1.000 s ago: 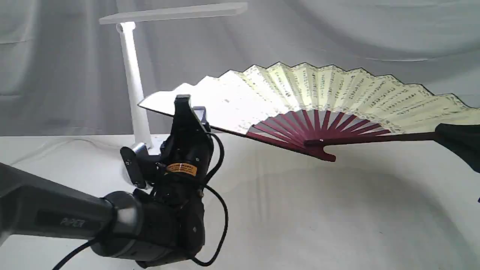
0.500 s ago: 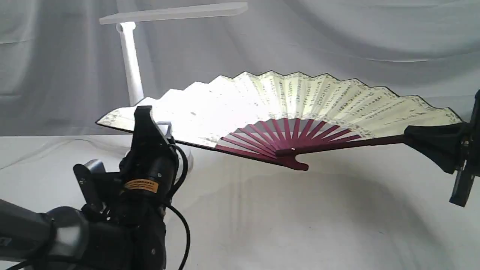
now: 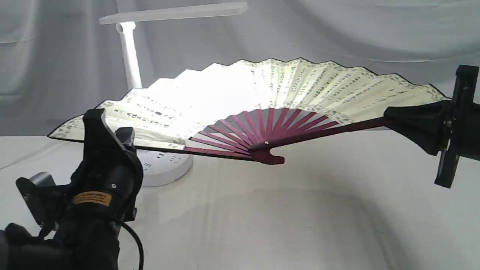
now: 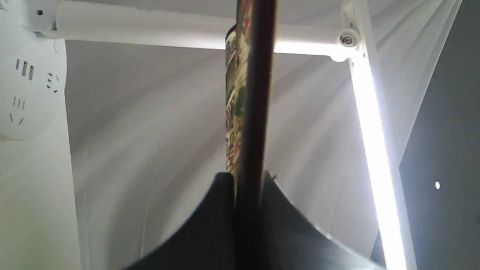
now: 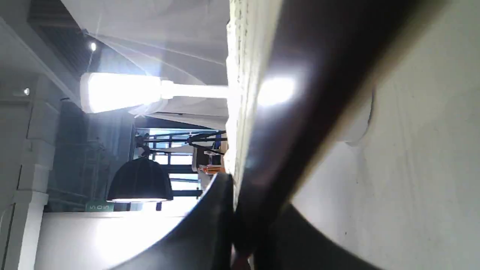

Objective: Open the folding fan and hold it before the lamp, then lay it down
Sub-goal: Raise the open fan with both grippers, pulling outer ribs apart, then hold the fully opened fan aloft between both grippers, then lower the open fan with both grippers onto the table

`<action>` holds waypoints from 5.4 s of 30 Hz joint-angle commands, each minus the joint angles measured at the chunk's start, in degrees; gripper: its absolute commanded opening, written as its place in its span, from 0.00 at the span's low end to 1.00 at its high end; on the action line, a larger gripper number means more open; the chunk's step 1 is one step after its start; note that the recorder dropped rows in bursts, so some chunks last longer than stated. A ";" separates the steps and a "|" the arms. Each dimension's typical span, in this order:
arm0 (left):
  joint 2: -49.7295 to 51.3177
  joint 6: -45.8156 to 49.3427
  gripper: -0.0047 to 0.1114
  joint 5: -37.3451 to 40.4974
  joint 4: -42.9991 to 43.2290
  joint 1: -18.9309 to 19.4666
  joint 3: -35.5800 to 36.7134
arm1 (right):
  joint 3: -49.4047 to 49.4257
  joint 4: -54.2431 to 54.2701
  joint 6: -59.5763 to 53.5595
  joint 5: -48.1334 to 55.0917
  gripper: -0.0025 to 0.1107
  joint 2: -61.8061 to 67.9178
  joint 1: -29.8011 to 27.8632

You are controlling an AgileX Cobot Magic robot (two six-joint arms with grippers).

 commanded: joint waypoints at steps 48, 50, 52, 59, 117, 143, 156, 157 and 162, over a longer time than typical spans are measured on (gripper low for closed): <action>-23.12 -0.88 0.04 19.72 13.76 18.50 4.77 | -0.32 0.33 8.67 -15.10 0.02 -14.18 10.37; -23.42 -0.88 0.04 19.85 13.01 18.50 4.77 | -0.32 0.33 8.67 -15.96 0.02 -15.14 10.37; -23.82 -0.88 0.04 19.73 12.65 18.50 4.77 | -0.32 0.33 8.67 -16.60 0.02 -16.12 10.37; -23.92 -0.67 0.04 19.88 12.65 18.50 4.77 | -0.32 0.33 8.67 -17.64 0.02 -18.12 10.37; -23.92 -0.47 0.04 19.89 11.09 18.50 4.77 | -0.32 0.33 8.84 -19.39 0.02 -18.12 10.37; -23.92 0.03 0.04 19.98 11.09 18.50 4.77 | -0.32 0.33 8.84 -20.44 0.02 -18.12 10.37; -23.92 1.03 0.04 26.78 11.09 18.50 4.77 | -0.32 -2.33 8.84 -23.44 0.02 -18.12 10.37; -23.92 1.03 0.04 27.05 11.09 18.50 4.77 | -0.32 -2.47 8.84 -23.44 0.02 -18.12 10.37; -23.56 1.39 0.04 27.47 11.09 18.50 4.77 | -0.32 -4.07 9.22 -25.62 0.02 -18.12 10.37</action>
